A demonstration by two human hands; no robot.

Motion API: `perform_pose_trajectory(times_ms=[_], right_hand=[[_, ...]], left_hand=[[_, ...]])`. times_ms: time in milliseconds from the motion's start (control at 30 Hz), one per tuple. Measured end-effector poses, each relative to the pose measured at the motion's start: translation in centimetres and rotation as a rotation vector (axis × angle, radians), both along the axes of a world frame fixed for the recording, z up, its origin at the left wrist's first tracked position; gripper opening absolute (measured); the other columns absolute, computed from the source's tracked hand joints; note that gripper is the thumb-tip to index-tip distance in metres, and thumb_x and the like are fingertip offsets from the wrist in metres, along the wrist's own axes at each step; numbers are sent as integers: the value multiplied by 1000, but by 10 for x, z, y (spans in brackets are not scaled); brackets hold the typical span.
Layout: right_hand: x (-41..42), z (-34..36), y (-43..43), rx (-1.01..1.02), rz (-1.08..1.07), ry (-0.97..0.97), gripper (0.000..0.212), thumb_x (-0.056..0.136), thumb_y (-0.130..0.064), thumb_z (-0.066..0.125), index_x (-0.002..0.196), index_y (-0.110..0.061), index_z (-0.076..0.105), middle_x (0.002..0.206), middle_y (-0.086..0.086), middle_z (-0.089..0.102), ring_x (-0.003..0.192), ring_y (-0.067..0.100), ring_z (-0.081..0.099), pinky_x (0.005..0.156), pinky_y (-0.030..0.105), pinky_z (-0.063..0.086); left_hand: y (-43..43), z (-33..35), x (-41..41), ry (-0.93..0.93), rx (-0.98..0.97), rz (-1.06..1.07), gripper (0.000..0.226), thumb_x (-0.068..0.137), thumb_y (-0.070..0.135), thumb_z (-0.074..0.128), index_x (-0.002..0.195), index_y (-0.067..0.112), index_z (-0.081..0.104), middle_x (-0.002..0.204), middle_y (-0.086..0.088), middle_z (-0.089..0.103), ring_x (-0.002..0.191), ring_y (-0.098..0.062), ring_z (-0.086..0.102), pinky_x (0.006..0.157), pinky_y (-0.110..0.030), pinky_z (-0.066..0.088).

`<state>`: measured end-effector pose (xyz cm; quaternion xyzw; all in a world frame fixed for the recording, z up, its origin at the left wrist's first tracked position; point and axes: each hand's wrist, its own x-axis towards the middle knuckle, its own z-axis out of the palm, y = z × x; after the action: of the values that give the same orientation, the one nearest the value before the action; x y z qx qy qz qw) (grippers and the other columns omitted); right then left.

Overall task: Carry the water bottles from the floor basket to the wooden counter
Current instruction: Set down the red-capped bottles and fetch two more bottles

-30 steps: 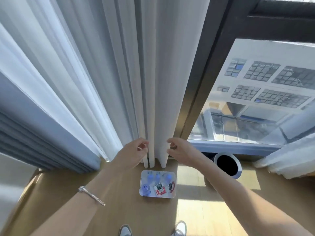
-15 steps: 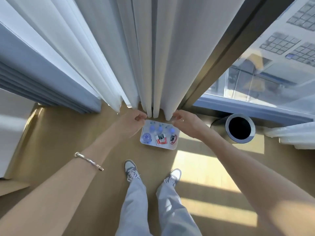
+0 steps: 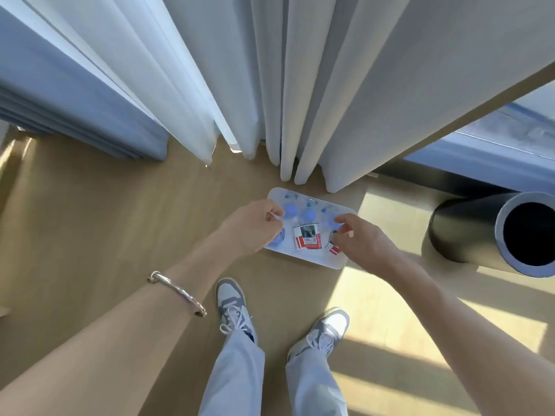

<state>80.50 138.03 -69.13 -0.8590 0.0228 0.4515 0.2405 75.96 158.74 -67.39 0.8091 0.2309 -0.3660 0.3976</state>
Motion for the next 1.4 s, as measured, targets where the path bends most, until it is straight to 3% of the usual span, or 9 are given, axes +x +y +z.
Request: perform_pose_trajectory(times_ms=[133, 267, 400, 533, 733, 900, 1033, 1200, 1400], right_hand=[[0, -79, 16, -16, 9, 19, 40, 94, -25, 49, 134, -24, 48, 118, -3, 58, 105, 23, 57, 91, 31, 44], [-11, -135, 33, 14, 59, 41, 41, 94, -25, 49, 135, -22, 46, 125, 0, 57, 97, 15, 48, 78, 25, 36], [-20, -174, 40, 46, 76, 75, 44, 94, -29, 50, 137, -24, 44, 130, -4, 54, 104, 14, 50, 77, 23, 38], [-12, -193, 45, 24, 92, 64, 45, 94, -28, 51, 137, -22, 44, 131, -3, 54, 111, 16, 50, 73, 21, 38], [-11, -211, 61, 39, 110, 82, 47, 93, -27, 53, 139, -22, 42, 133, 1, 52, 119, 17, 50, 86, 23, 36], [-12, -222, 79, 58, 165, 89, 43, 94, -22, 51, 135, -13, 44, 129, 8, 54, 112, 23, 54, 84, 28, 41], [-4, -235, 85, 21, 172, 0, 48, 93, -20, 50, 140, -16, 39, 136, 8, 44, 114, 25, 53, 89, 31, 42], [11, -257, 91, -123, 315, -238, 46, 94, -20, 48, 139, -18, 38, 137, 8, 36, 103, 31, 58, 79, 36, 48], [13, -282, 90, -187, 425, -198, 42, 99, -27, 45, 140, -24, 38, 134, 9, 41, 115, 26, 51, 89, 30, 45]], left_hand=[[4, -68, 2, 35, 26, -30, 31, 95, 23, 44, 124, 26, 53, 104, 8, 56, 88, -14, 55, 61, -14, 38], [14, -122, 2, 59, 79, -61, 33, 94, 24, 45, 126, 25, 53, 114, 3, 58, 93, -17, 56, 68, -22, 39], [17, -165, -2, 99, 105, -93, 36, 92, 20, 45, 127, 24, 52, 118, 0, 60, 99, -20, 59, 80, -27, 46], [14, -194, -7, 126, 59, -51, 36, 91, 21, 50, 128, 23, 51, 120, 3, 60, 100, -20, 60, 76, -28, 47], [13, -216, -7, 125, 60, -34, 37, 92, 21, 50, 129, 23, 50, 122, 0, 59, 106, -22, 59, 80, -26, 44], [14, -227, -8, 111, 68, -108, 37, 91, 24, 53, 127, 22, 50, 113, 2, 57, 96, -19, 57, 74, -24, 42], [7, -241, -10, 81, 80, -138, 40, 90, 29, 56, 129, 26, 48, 122, 3, 52, 109, -19, 54, 85, -27, 43], [-8, -266, -4, 50, 83, -179, 54, 88, 34, 59, 139, 29, 40, 131, 1, 44, 117, -23, 53, 92, -30, 43], [-18, -288, -10, 71, 136, -300, 44, 87, 29, 59, 130, 29, 51, 133, -5, 41, 112, -30, 56, 91, -32, 44]])
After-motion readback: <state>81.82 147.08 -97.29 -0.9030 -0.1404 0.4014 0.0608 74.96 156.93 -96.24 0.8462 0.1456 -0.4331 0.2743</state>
